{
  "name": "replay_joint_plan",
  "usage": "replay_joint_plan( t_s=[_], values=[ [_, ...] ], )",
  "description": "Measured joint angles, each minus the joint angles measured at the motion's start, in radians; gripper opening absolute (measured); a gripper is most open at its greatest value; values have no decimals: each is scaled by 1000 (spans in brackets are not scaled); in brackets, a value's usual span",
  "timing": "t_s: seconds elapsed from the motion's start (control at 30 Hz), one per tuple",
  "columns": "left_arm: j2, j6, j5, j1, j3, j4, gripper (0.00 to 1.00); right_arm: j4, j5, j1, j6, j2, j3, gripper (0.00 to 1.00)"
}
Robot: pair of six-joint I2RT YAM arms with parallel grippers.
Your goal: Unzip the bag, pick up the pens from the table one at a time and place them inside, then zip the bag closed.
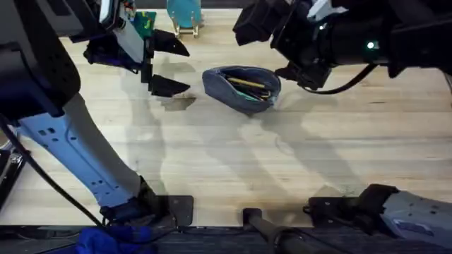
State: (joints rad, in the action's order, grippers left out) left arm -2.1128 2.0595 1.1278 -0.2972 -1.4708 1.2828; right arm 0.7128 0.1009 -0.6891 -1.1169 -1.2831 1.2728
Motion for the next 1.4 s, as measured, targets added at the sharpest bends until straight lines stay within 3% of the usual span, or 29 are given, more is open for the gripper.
replay_joint_plan(
  t_s=[0.77,1.4],
  values=[
    [0,0,0,0,0,0,994,15,11,0,-57,-104,2,997],
    [0,0,0,0,0,2,993,-184,-107,26,44,-205,-30,995]
  ],
)
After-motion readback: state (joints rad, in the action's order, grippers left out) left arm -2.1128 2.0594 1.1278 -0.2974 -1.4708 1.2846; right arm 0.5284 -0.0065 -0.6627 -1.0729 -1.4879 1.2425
